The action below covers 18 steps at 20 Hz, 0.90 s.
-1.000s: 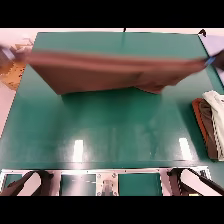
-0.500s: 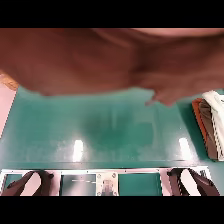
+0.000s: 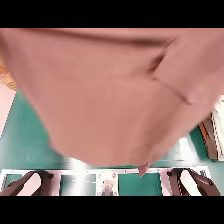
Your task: Fold the shirts.
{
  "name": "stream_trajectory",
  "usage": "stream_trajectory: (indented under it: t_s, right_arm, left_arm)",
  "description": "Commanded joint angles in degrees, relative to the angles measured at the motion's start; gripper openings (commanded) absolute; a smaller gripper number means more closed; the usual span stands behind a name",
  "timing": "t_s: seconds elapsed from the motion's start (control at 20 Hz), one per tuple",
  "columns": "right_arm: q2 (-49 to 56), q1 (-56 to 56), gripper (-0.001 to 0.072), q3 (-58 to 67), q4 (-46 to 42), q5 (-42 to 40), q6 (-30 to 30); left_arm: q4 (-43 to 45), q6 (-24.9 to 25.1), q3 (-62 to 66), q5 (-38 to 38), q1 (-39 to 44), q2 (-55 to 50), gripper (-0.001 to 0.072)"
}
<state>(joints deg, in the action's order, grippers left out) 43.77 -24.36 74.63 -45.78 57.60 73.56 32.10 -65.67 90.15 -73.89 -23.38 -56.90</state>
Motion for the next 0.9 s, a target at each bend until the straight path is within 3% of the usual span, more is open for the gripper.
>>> stream_trajectory:
  t_s: [0.0,0.2,0.45,0.65,0.85]
  right_arm:
    - [5.14,6.40,0.0022,-19.91,1.86,-12.96,-2.71]
    - [23.61,8.81,0.0022,-19.52,3.43,-19.91,-2.67]
    - [44.02,8.85,0.0022,-2.84,6.51,-17.84,-2.64]
    - [51.76,8.98,0.0022,9.77,6.82,-16.39,-1.75]
    - [53.57,9.25,0.0022,13.60,6.80,-16.83,-1.79]
  left_arm:
    - [0.42,7.82,-16.28,7.30,7.56,-6.93,0.0020]
    - [3.30,7.69,-18.78,21.57,12.76,-21.73,0.0020]
    - [1.92,7.67,-11.17,25.00,12.98,-34.51,0.0019]
    - [1.73,7.67,-8.83,26.95,12.96,-37.44,0.0020]
    - [0.24,7.72,-8.61,30.18,12.98,-37.57,0.0020]
